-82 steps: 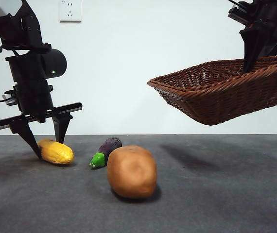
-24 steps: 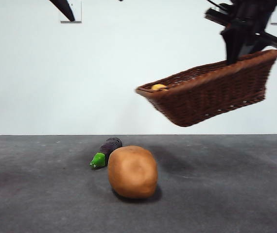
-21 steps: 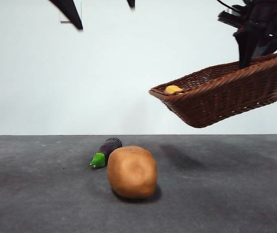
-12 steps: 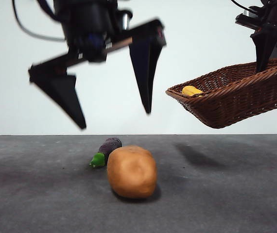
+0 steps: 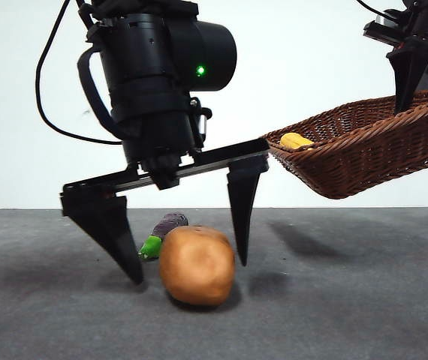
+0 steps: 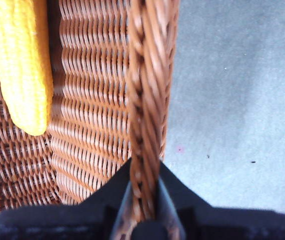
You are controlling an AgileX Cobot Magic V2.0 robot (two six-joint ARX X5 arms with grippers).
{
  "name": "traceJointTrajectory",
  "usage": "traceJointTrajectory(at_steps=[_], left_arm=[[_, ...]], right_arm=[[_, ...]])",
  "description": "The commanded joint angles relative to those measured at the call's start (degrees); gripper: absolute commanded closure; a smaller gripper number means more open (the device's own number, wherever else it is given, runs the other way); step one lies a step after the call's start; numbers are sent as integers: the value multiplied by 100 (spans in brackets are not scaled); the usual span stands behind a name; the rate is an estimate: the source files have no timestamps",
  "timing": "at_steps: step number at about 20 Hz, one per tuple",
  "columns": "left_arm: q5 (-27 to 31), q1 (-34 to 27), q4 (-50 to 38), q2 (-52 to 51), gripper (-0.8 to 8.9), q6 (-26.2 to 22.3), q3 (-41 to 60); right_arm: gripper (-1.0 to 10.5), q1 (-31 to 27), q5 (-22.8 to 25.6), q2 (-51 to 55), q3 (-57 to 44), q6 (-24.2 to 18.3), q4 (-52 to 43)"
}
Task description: Help me put the vegetables on the table into the basket
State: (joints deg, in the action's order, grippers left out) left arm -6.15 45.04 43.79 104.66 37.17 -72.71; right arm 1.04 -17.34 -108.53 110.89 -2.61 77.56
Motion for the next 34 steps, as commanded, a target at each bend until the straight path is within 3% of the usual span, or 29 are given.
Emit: traceJointTrajectory(at_steps=[1, 4, 7, 12, 16, 20, 23, 29, 34], left_arm=[[24, 4, -48, 26, 353, 57, 28], [131, 2, -2, 26, 684, 4, 28], [168, 7, -4, 26, 812, -208, 28], [15, -20, 214, -507, 822, -916, 17], [15, 98, 13, -1635, 822, -929, 17], [-98, 262, -916, -2435, 822, -927, 17], [-452, 256, -1255, -2472, 822, -852, 17], [-278, 254, -1193, -2140, 822, -848, 17], [-280, 258, -868, -1932, 810, -909, 17]], right_arm=[[963, 7, -63, 61, -9, -50, 136], [963, 7, -66, 61, -9, -48, 138], [963, 7, -66, 61, -9, -48, 138], [963, 9, -63, 61, -17, -46, 140], [963, 70, -66, 61, -28, -4, 140], [963, 372, -31, 61, -28, 111, 140], [963, 824, -42, 61, -28, 138, 140], [963, 1864, -35, 61, -28, 240, 136], [963, 2225, -22, 61, -28, 389, 74]])
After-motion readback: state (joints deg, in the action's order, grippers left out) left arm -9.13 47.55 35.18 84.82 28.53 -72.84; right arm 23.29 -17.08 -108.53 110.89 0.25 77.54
